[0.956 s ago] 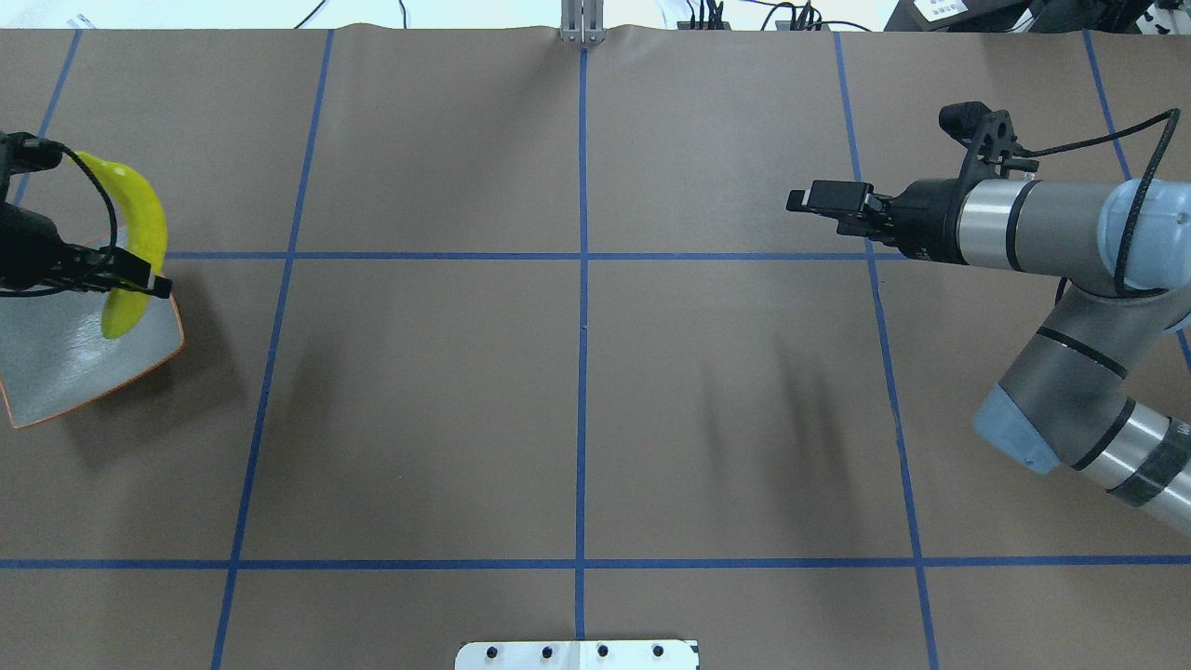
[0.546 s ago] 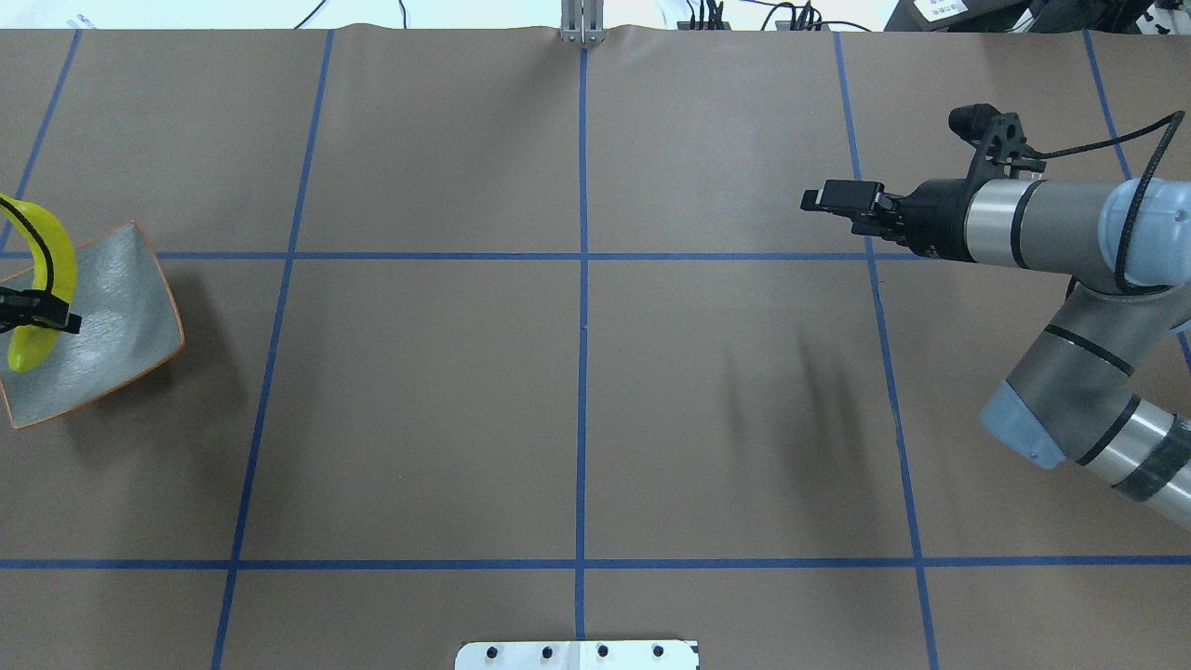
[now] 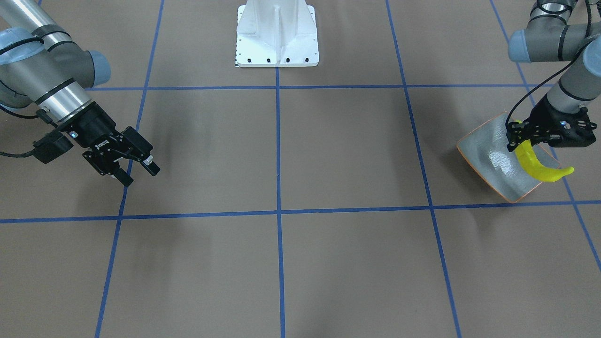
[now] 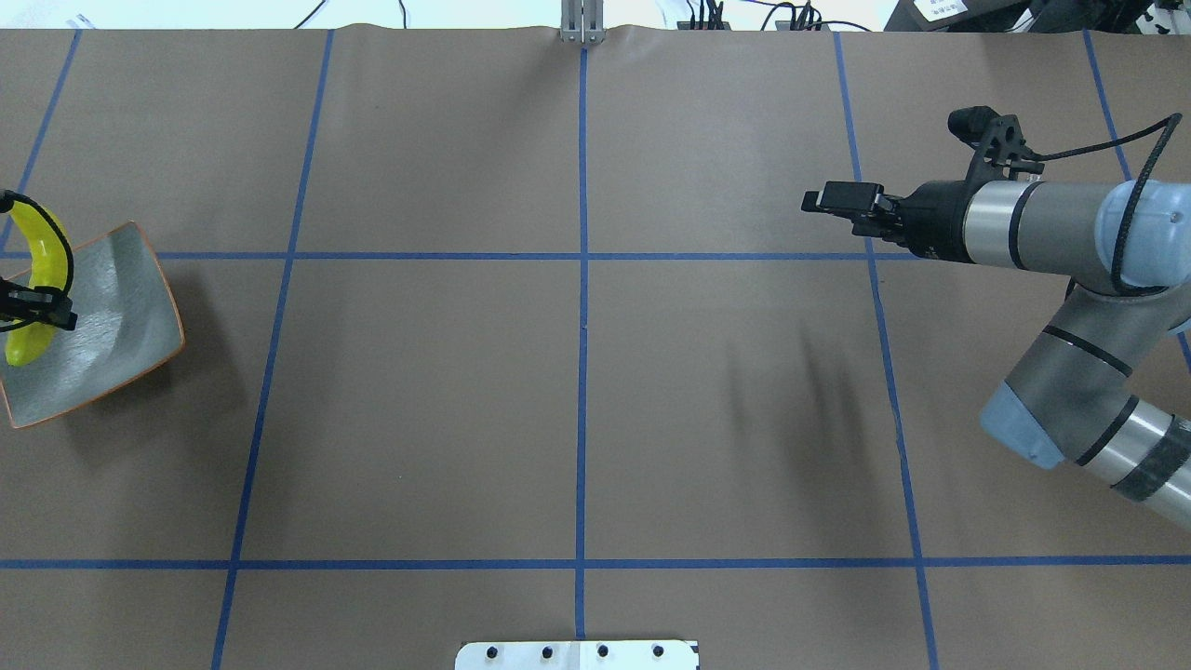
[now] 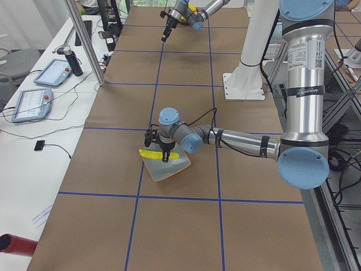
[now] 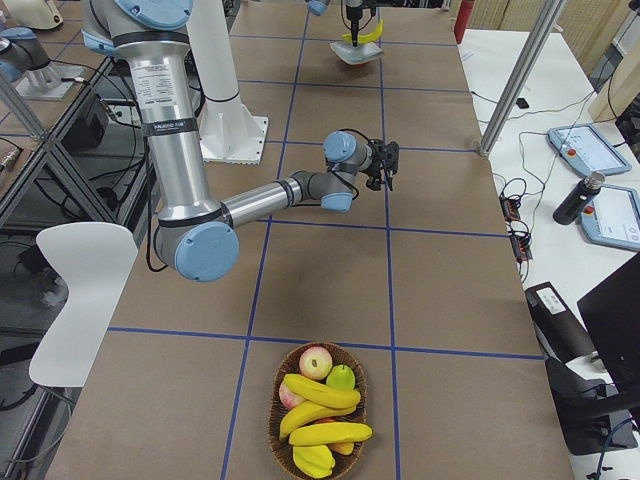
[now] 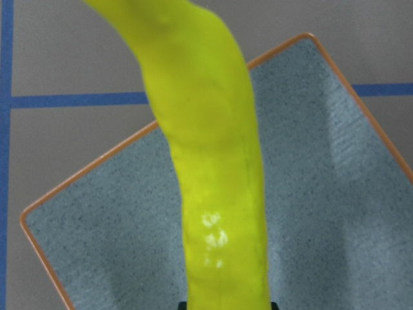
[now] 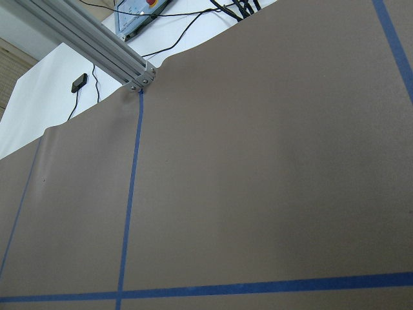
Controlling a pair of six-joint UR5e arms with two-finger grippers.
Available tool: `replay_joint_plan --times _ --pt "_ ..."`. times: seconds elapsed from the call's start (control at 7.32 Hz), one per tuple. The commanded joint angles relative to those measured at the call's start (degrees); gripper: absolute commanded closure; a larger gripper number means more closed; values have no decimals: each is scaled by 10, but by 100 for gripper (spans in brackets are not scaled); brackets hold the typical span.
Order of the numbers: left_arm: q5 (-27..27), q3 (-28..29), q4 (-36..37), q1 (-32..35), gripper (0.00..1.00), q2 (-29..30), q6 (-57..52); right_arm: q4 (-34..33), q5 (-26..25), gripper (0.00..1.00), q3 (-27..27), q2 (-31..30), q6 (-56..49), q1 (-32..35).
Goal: Transfer all bananas from basket to plate
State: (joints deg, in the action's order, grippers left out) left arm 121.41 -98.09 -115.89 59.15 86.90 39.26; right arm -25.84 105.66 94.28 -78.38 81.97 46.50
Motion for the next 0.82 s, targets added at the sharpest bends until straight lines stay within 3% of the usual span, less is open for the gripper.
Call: replay_joint_plan --times 0.0,0.41,0.55,0.68 --pt "-2 14 9 -9 100 17 -15 0 0 0 0 1 1 0" --pt "3 20 8 -15 100 19 -14 1 0 0 -1 -1 2 0" --pt "1 22 8 -23 94 20 -15 1 0 0 3 0 6 0" --pt "-1 24 8 -25 65 20 -16 1 0 0 4 -1 7 0"
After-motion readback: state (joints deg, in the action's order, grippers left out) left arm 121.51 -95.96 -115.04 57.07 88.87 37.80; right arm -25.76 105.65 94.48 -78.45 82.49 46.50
